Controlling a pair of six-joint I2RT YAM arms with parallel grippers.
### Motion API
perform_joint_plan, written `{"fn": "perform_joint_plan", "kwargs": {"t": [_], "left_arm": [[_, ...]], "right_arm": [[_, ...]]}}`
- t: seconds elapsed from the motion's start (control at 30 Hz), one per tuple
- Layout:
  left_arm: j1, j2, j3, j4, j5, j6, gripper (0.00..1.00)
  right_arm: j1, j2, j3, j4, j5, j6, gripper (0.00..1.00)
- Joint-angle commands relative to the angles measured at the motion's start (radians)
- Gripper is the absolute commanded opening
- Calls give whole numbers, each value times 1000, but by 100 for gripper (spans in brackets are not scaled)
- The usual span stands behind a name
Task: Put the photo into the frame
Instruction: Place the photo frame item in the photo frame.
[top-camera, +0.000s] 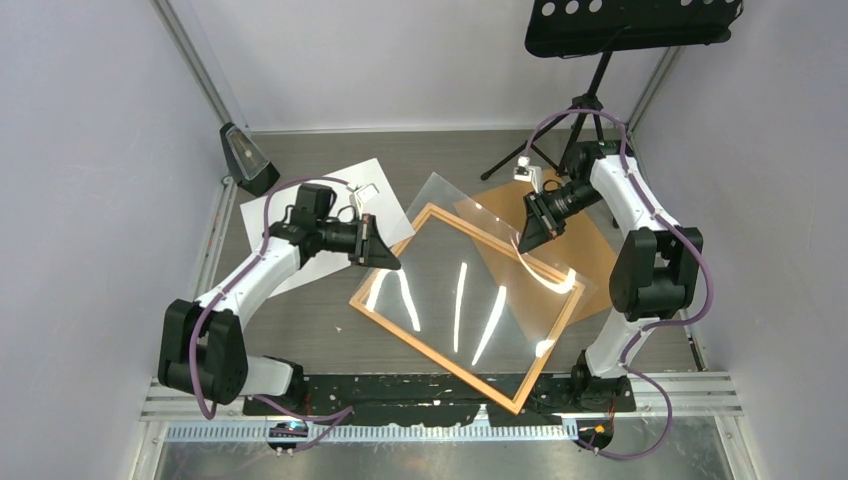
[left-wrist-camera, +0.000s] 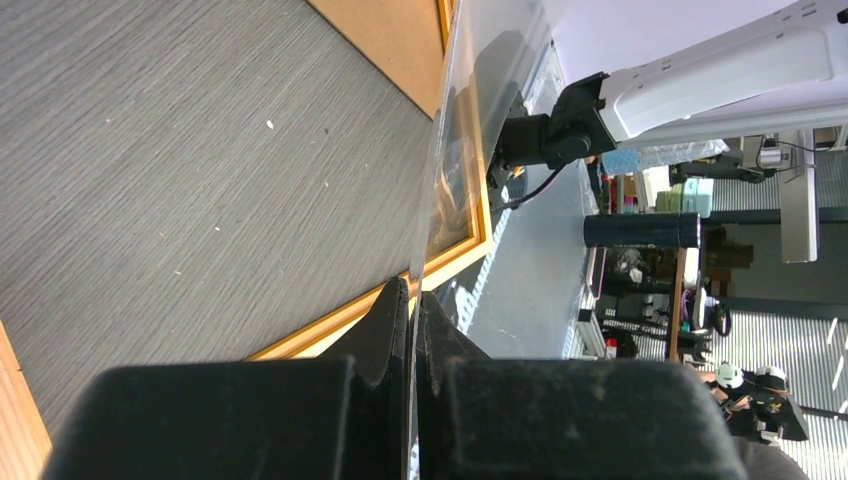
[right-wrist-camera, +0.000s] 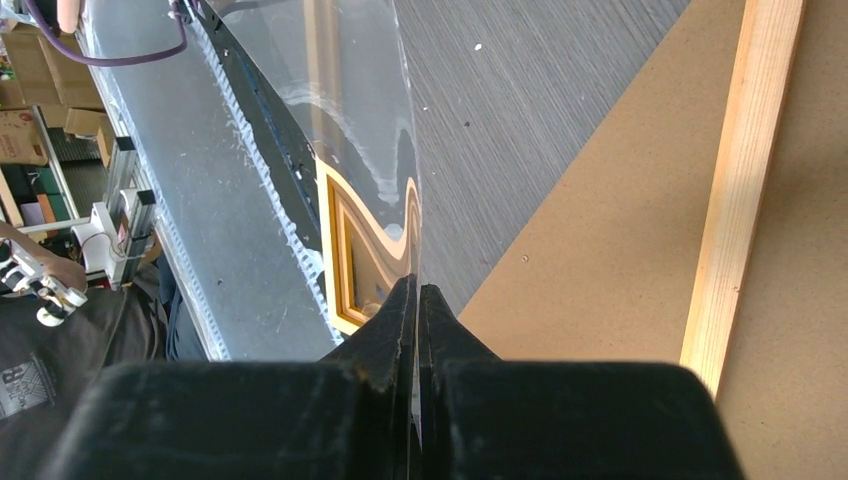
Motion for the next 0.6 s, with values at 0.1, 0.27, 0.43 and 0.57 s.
{"fn": "perform_joint_plan", "kwargs": {"t": [0.1, 0.27, 0.43, 0.57], "left_arm": [[-1, 10, 16, -63, -6, 64, 2], [-2, 38, 43, -129, -9, 111, 10], [-1, 56, 66, -192, -15, 162, 21], [-1, 73, 81, -236, -15, 203, 31]], "right_arm": [[11, 14, 10, 5, 77, -25, 6], [18, 35, 24, -3, 89, -39, 6], [21, 56, 47, -21, 98, -58, 6], [25, 77, 69, -34, 105, -66, 6]]}}
